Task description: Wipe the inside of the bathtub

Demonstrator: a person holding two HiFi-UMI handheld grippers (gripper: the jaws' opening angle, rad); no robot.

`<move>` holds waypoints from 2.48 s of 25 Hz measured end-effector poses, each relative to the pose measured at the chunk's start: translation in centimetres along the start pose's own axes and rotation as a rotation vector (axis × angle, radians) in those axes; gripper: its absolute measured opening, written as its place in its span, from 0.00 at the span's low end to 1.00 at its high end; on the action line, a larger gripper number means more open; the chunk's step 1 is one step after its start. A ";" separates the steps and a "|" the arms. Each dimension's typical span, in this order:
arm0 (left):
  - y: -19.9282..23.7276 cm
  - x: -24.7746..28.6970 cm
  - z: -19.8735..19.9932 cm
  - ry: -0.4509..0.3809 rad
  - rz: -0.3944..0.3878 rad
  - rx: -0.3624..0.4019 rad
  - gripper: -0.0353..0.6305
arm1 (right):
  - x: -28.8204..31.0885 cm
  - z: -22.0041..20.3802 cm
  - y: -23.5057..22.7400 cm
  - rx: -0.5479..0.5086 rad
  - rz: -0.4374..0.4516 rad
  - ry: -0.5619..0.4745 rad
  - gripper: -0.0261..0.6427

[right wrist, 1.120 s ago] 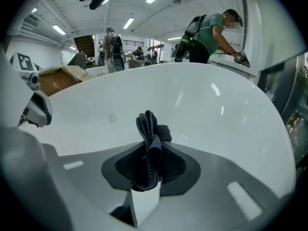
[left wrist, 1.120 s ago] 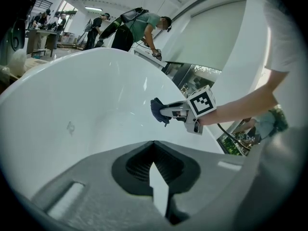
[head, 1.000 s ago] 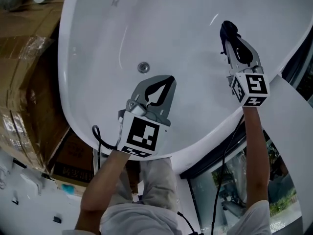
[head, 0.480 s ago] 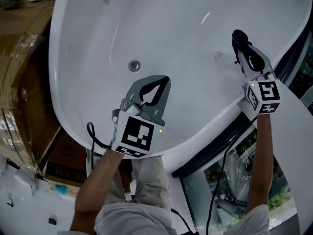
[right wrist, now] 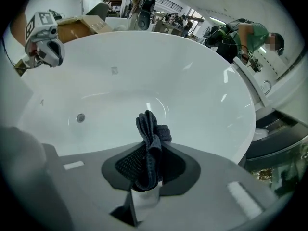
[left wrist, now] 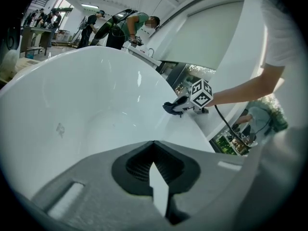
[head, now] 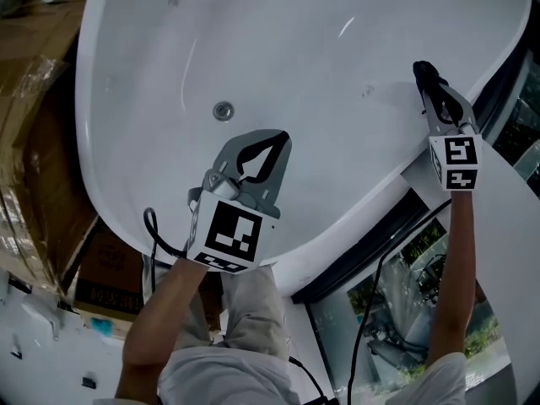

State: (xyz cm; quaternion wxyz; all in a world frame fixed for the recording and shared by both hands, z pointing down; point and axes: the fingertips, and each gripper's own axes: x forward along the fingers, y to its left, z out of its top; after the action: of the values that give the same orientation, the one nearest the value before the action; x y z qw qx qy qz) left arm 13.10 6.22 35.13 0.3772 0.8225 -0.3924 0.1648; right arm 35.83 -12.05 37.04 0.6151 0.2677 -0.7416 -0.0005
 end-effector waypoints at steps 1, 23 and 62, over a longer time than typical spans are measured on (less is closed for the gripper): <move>-0.2 0.0 0.0 0.002 -0.003 0.000 0.05 | 0.1 -0.3 -0.2 -0.006 -0.010 0.008 0.16; -3.0 0.0 0.1 0.012 -0.037 0.027 0.05 | -0.5 -3.0 3.1 -0.079 0.038 0.161 0.16; -4.0 -2.5 -4.6 0.086 -0.071 0.014 0.05 | -4.9 -6.0 20.4 -0.073 0.334 0.279 0.15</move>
State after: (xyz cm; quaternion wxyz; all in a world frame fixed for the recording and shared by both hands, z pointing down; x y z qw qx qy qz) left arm 14.67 12.67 34.79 0.3936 0.8307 -0.3453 0.1893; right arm 33.67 9.34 40.73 0.7126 0.1162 -0.6827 0.1119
